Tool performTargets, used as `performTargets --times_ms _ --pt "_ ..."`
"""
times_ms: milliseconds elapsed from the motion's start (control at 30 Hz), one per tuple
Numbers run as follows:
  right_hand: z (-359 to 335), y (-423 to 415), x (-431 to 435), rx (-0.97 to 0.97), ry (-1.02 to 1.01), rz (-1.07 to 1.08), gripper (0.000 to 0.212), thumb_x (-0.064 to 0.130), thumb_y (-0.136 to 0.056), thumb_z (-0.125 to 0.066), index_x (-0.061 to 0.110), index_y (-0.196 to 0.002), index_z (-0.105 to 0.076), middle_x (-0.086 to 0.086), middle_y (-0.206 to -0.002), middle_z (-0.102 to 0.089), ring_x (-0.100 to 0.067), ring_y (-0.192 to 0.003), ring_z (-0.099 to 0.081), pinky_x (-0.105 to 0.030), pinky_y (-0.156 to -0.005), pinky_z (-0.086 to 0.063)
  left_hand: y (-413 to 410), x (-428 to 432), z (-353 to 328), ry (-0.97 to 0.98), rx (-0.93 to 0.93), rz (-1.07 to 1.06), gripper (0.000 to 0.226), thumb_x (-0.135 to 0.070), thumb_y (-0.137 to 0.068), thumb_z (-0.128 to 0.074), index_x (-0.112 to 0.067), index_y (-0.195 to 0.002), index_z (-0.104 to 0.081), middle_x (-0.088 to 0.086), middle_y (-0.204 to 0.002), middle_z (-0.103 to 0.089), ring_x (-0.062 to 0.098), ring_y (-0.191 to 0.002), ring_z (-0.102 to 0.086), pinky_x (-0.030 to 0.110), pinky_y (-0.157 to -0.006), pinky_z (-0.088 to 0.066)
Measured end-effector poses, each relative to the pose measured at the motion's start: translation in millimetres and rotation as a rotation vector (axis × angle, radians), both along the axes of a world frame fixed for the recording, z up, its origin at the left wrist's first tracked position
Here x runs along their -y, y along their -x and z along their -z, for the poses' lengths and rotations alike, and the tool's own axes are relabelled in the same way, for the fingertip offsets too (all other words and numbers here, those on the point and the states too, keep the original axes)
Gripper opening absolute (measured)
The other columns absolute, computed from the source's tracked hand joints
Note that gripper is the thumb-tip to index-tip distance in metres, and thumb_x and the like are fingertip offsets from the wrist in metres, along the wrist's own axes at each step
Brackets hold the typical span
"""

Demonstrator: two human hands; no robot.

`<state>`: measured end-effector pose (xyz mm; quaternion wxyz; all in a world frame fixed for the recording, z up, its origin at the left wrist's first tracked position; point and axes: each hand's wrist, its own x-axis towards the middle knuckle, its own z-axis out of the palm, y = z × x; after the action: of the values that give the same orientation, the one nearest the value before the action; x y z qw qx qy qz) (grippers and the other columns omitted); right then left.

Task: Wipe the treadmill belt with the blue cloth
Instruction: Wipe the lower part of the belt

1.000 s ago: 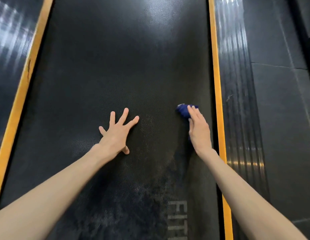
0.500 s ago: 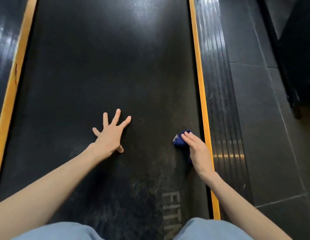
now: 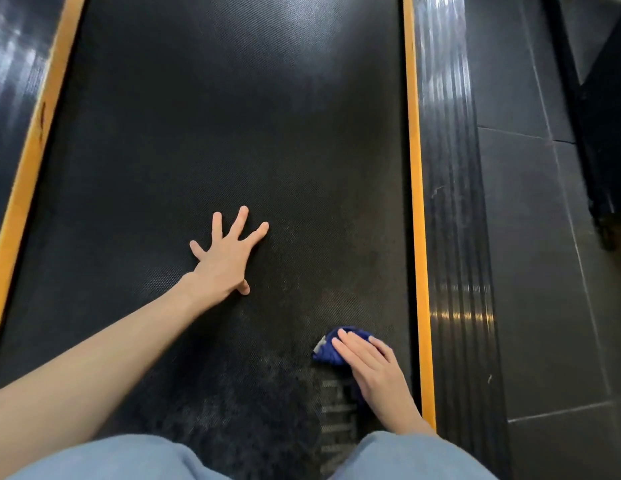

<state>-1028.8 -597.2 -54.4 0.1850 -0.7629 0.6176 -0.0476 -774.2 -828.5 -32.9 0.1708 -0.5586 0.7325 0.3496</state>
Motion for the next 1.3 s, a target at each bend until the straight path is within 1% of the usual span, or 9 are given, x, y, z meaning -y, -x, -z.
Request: performTargets --times_ms 100,200,267,400,567,733,867,1133,1300 --pt "-3 -5 7 0.021 -0.011 0.041 0.041 0.014 -0.089 -0.047 0.024 -0.129 -0.055 0.009 -0.133 -0.054 -0.002 -0.124 -0.047 -0.041 -0.113 -0.025 2 -2 -1 0.024 0.016 -0.015 0.121 -0.008 -0.064 -0.082 -0.042 -0.146 0.000 -0.005 -0.152 0.026 0.038 -0.137 0.025 0.075 -0.097 -0.010" --pt "-8 -5 9 0.100 -0.096 0.128 0.052 0.004 -0.085 -0.063 0.028 -0.130 -0.053 0.015 -0.134 -0.048 0.005 -0.125 -0.041 -0.028 -0.117 -0.016 4 -5 -5 0.048 -0.003 -0.023 0.120 -0.004 -0.065 -0.080 -0.040 -0.146 0.000 -0.004 -0.153 0.025 0.039 -0.137 0.024 0.075 -0.097 -0.009" --pt "-11 -6 10 0.154 -0.129 0.212 0.052 0.002 -0.086 -0.062 0.030 -0.129 -0.054 0.017 -0.135 -0.047 0.010 -0.128 -0.037 -0.022 -0.117 -0.013 2 -9 -8 0.054 -0.010 -0.013 0.117 -0.005 -0.066 -0.080 -0.038 -0.147 -0.001 -0.004 -0.153 0.023 0.039 -0.137 0.023 0.075 -0.097 -0.008" --pt "-15 -12 7 0.328 -0.114 0.339 0.041 0.003 -0.091 -0.051 0.026 -0.124 -0.060 0.015 -0.133 -0.052 0.004 -0.127 -0.043 -0.022 -0.116 -0.014 -4 -13 -9 0.069 -0.015 -0.010 0.113 -0.008 -0.069 -0.079 -0.036 -0.147 -0.003 -0.003 -0.155 0.019 0.037 -0.139 0.021 0.073 -0.099 -0.008" --pt "-4 -5 -1 0.265 -0.088 0.197 0.042 0.014 -0.092 -0.042 0.023 -0.132 -0.052 0.015 -0.142 -0.042 -0.003 -0.131 -0.041 -0.030 -0.117 -0.017 0 -10 -8 0.050 -0.016 -0.018 0.113 -0.002 -0.067 -0.078 -0.035 -0.148 -0.005 -0.003 -0.154 0.020 0.037 -0.138 0.021 0.073 -0.100 -0.007" --pt "14 3 4 0.127 0.003 0.035 0.049 0.009 -0.086 -0.043 0.024 -0.132 -0.043 0.006 -0.142 -0.039 -0.008 -0.133 -0.035 -0.030 -0.117 -0.015 9 -10 -7 0.133 0.158 0.092 0.109 -0.018 -0.077 -0.074 -0.031 -0.147 0.008 0.006 -0.153 0.024 0.042 -0.139 0.015 0.070 -0.101 -0.016" --pt "16 10 1 0.106 -0.007 -0.014 0.050 0.010 -0.087 -0.043 0.023 -0.135 -0.040 0.004 -0.145 -0.036 -0.011 -0.136 -0.032 -0.033 -0.117 -0.018 16 -11 -8 0.079 0.119 0.039 0.105 -0.001 -0.076 -0.070 -0.027 -0.148 0.002 0.007 -0.152 0.023 0.042 -0.138 0.016 0.070 -0.100 -0.021" --pt "20 13 5 0.112 0.010 -0.058 0.051 0.010 -0.086 -0.043 0.020 -0.136 -0.039 0.002 -0.148 -0.033 -0.014 -0.138 -0.030 -0.035 -0.116 -0.019 11 -3 -7 0.015 0.097 0.020 0.115 -0.010 -0.068 -0.080 -0.032 -0.147 0.001 0.000 -0.153 0.024 0.037 -0.139 0.018 0.070 -0.101 -0.017" --pt "22 14 5 0.170 0.055 -0.057 0.044 0.009 -0.091 -0.040 0.016 -0.134 -0.043 -0.003 -0.145 -0.040 -0.015 -0.137 -0.033 -0.036 -0.116 -0.020 27 -22 -13 0.155 0.200 0.090 0.087 -0.012 -0.084 -0.061 -0.024 -0.147 -0.003 0.010 -0.155 0.013 0.039 -0.140 0.006 0.072 -0.101 -0.013"
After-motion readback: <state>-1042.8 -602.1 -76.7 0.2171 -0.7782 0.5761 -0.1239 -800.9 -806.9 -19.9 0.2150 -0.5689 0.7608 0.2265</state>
